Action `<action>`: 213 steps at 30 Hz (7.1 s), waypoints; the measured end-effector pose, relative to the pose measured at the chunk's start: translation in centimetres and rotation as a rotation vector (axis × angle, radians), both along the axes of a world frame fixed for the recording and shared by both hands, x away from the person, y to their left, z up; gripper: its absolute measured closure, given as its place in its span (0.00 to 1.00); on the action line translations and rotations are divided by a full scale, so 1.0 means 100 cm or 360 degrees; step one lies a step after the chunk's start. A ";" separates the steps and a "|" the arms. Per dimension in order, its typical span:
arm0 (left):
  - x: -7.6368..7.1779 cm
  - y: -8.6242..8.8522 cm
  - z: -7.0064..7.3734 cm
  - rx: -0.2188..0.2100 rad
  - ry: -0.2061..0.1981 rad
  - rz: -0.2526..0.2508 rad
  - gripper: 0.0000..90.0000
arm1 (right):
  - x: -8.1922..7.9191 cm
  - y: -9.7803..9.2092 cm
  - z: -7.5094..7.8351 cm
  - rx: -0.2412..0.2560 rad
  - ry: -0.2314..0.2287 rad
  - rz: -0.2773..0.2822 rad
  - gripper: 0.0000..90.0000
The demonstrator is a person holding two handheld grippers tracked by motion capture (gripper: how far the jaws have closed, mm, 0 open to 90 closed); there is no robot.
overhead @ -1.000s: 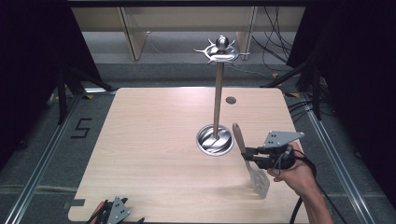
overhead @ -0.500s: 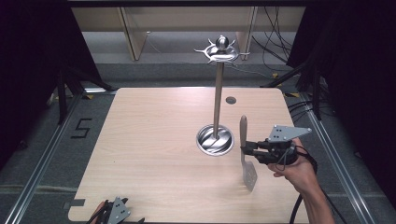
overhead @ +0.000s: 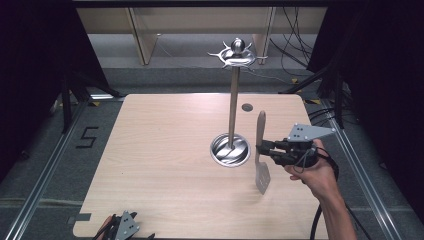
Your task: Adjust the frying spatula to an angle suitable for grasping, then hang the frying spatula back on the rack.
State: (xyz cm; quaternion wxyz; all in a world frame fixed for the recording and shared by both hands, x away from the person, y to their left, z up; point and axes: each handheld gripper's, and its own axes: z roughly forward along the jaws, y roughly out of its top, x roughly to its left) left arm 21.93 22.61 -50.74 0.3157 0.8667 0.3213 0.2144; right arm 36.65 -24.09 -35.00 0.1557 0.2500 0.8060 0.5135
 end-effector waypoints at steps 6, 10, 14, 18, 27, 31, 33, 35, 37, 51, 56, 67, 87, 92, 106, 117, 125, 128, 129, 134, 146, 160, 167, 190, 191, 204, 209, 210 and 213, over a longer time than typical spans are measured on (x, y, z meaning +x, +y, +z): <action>0.001 0.001 0.002 0.0038 -0.0010 -0.0032 0.17 | 0.006 0.000 0.012 -0.0026 -0.0024 -0.0010 0.85; -0.001 0.000 0.000 -0.0012 0.0003 0.0010 0.17 | 0.011 0.002 0.021 -0.0015 -0.0027 -0.0039 0.85; 0.001 0.001 0.001 0.0028 -0.0006 -0.0019 0.17 | 0.015 0.006 0.032 -0.0015 -0.0059 -0.0059 0.85; 0.000 0.000 0.000 0.0001 0.0003 0.0003 0.17 | 0.021 0.013 0.045 -0.0008 -0.0087 -0.0087 0.85; 0.000 0.000 0.000 0.0008 -0.0012 0.0003 0.17 | 0.030 0.022 0.065 -0.0010 -0.0098 -0.0121 0.85; 0.001 0.000 0.001 0.0020 -0.0019 -0.0014 0.17 | 0.033 0.024 0.070 -0.0017 -0.0118 -0.0127 0.85; 0.001 0.000 0.001 0.0034 -0.0008 -0.0037 0.17 | 0.034 0.026 0.072 -0.0018 -0.0090 -0.0130 0.85; 0.000 -0.001 0.000 0.0011 -0.0010 -0.0026 0.17 | 0.035 0.026 0.072 -0.0022 -0.0086 -0.0129 0.85; 0.001 -0.001 0.000 0.0012 -0.0011 -0.0026 0.17 | 0.037 0.027 0.073 -0.0029 -0.0087 -0.0139 0.85; 0.001 -0.001 0.000 0.0034 -0.0016 -0.0042 0.17 | 0.046 0.036 0.074 -0.0048 -0.0070 -0.0192 0.85; 0.000 -0.001 0.000 0.0026 -0.0004 -0.0030 0.17 | 0.048 0.039 0.076 -0.0073 -0.0027 -0.0190 0.85; 0.000 -0.001 0.000 0.0017 -0.0012 -0.0025 0.17 | 0.053 0.046 0.075 -0.0082 -0.0030 -0.0184 0.85; -0.002 -0.004 -0.002 -0.0025 0.0006 0.0018 0.17 | 0.053 0.042 0.070 -0.0009 -0.0002 -0.0191 0.83; -0.002 -0.003 -0.002 -0.0030 0.0007 0.0014 0.17 | 0.053 0.041 0.070 0.0016 0.0003 -0.0171 0.80; 0.000 -0.002 0.000 0.0043 -0.0002 -0.0035 0.17 | 0.042 0.034 0.074 0.0023 -0.0028 -0.0214 0.62; -0.001 -0.003 -0.001 0.0019 0.0007 -0.0004 0.17 | 0.034 0.023 0.065 0.0041 -0.0028 -0.0237 0.53; 0.000 -0.002 0.000 0.0040 -0.0001 -0.0038 0.17 | 0.024 0.010 0.054 0.0049 -0.0047 -0.0260 0.51; -0.001 -0.003 -0.002 0.0001 0.0009 0.0009 0.17 | 0.019 0.006 0.049 0.0064 -0.0021 -0.0275 0.51; -0.001 -0.003 -0.001 0.0014 0.0003 -0.0002 0.17 | 0.019 0.005 0.048 0.0063 -0.0029 -0.0271 0.51; -0.001 -0.003 -0.001 0.0009 0.0007 0.0003 0.17 | 0.016 0.002 0.040 0.0091 -0.0031 -0.0289 0.50; -0.002 -0.004 -0.003 -0.0028 0.0009 0.0024 0.17 | 0.006 -0.009 0.013 0.0077 -0.0035 -0.0327 0.48; 0.000 -0.005 0.000 0.0024 0.0016 -0.0021 0.17 | -0.001 -0.005 -0.021 -0.0026 0.0080 -0.0322 0.46; -0.001 -0.003 0.001 0.0034 0.0004 -0.0028 0.17 | -0.005 -0.004 -0.035 -0.0075 0.0146 -0.0328 0.44; -0.002 -0.004 0.001 0.0046 -0.0001 -0.0035 0.17 | -0.023 -0.022 -0.071 -0.0148 0.0256 -0.0333 0.42; -0.003 -0.004 0.001 0.0043 -0.0001 -0.0036 0.17 | -0.024 -0.020 -0.072 -0.0127 0.0294 -0.0339 0.42; -0.003 -0.001 0.002 0.0059 -0.0010 -0.0051 0.17 | -0.034 -0.027 -0.079 -0.0125 0.0310 -0.0372 0.41; -0.004 -0.001 0.001 0.0052 -0.0023 -0.0024 0.17 | -0.035 -0.028 -0.082 -0.0135 0.0292 -0.0349 0.41; -0.004 -0.001 0.001 0.0043 -0.0022 -0.0016 0.17 | -0.035 -0.029 -0.082 -0.0138 0.0298 -0.0341 0.41; -0.004 -0.001 0.002 0.0052 -0.0012 -0.0040 0.17 | -0.038 -0.027 -0.083 -0.0118 0.0317 -0.0354 0.40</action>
